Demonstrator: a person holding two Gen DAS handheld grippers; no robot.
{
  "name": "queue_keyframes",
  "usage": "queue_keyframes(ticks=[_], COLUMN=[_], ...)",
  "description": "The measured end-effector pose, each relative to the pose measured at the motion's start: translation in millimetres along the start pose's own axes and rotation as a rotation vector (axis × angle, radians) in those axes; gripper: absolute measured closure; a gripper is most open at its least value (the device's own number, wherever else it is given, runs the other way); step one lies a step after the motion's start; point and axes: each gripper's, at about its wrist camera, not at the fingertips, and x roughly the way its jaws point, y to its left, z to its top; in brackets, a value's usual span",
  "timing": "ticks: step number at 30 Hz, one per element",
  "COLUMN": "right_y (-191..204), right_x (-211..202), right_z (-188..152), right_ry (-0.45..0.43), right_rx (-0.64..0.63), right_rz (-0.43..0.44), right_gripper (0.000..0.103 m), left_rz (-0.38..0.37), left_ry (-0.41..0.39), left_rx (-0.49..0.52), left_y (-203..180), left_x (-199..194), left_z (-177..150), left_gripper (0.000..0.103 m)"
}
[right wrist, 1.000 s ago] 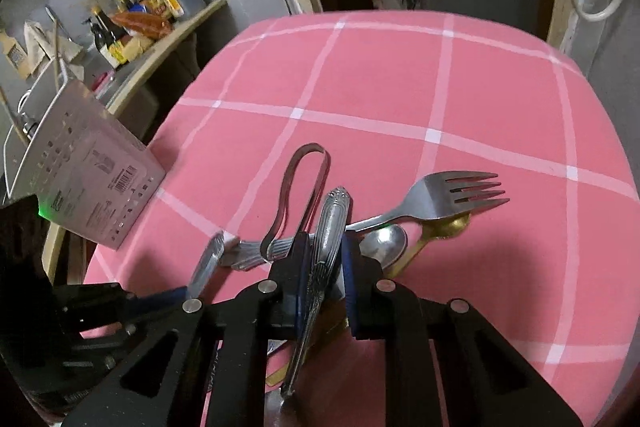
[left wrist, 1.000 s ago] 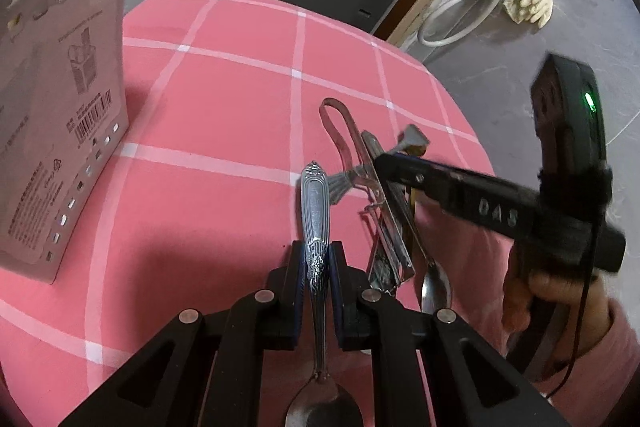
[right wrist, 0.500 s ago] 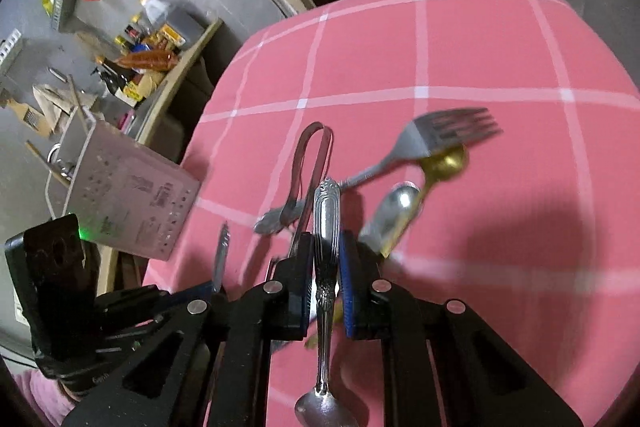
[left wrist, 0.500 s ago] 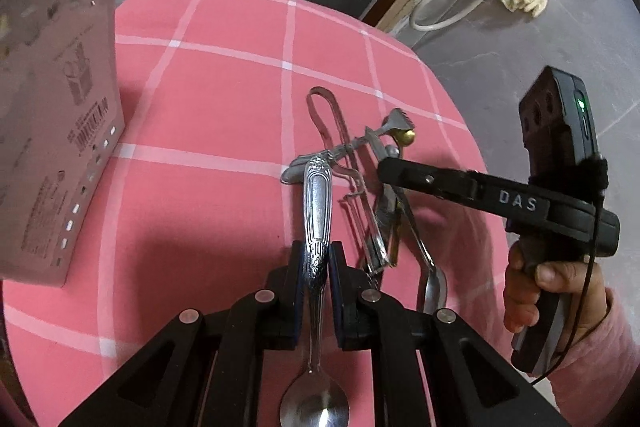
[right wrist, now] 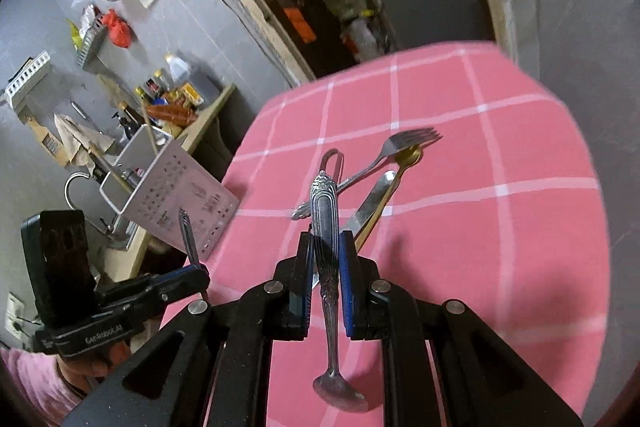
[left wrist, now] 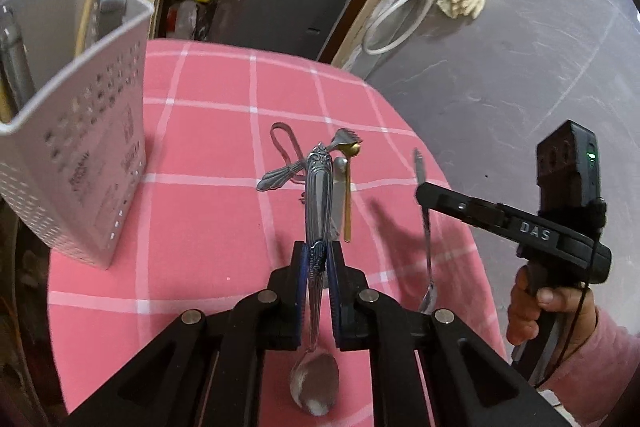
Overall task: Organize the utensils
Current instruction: 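Carry the spoon and knife into the white holder and open both tools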
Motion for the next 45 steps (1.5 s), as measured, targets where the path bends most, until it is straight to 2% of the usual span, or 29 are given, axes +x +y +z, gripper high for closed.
queue_keyframes(ticks=[1,2,3,7,13,17,21,26,29,34,36,40,45], right_y=[2.7,6.9,9.7,16.1,27.8,35.1,53.1,98.3,126.9,169.1,184.3,200.2,205.8], right_x=[-7.3,-14.5,-21.4,-42.4,-65.5,-81.6,-92.6,-99.7,-95.4,-71.4,-57.2,-23.8,19.9], right_z=[-2.6,-6.2,-10.3,-21.3,-36.0,-38.7,-23.4,13.9,44.4,78.6,85.0,87.6,89.2], right_ry=[-0.019,-0.039,-0.057,-0.099,-0.125,-0.178,-0.264,-0.395,-0.474,-0.537,-0.540,-0.528,-0.471], right_rx=[-0.011,-0.023,-0.031,-0.058,-0.065,-0.039,-0.047,-0.104,-0.115,-0.127,-0.138,-0.154,-0.184], right_rz=[-0.012,-0.027,-0.043,-0.071,-0.102,-0.094,-0.049,0.055,0.164,0.290,0.310,0.337,0.325], right_gripper=[0.094,0.101,0.101,0.101,0.102,0.102,0.102,0.102,0.102,0.102,0.102,0.102,0.102], left_rz=[0.002,0.002,0.002,0.004,-0.025,-0.027,-0.024,0.019,0.067,0.172,0.212,0.233,0.258], left_ry=[-0.008,-0.012,-0.016,-0.033,-0.019,-0.032,-0.116,-0.262,-0.352,-0.466,-0.494,-0.529,-0.527], left_rx=[0.018,0.029,0.045,0.111,0.164,0.180,0.166,0.168,0.178,0.185,0.187,0.198,0.245], left_y=[-2.8,-3.9,-6.1,-20.9,-28.8,-32.2,-30.0,-22.3,-13.1,8.6,18.7,34.8,46.5], left_x=[-3.9,-7.1,-11.3,-20.2,-31.3,-42.6,-69.9,-118.0,-151.0,-190.5,-197.8,-199.1,-177.4], left_z=[-0.3,-0.3,-0.8,-1.8,-10.8,-11.6,2.0,39.3,64.1,96.2,104.4,105.9,95.9], left_gripper=[0.094,0.094,0.095,0.100,0.100,0.100,0.100,0.100,0.100,0.100,0.100,0.100,0.100])
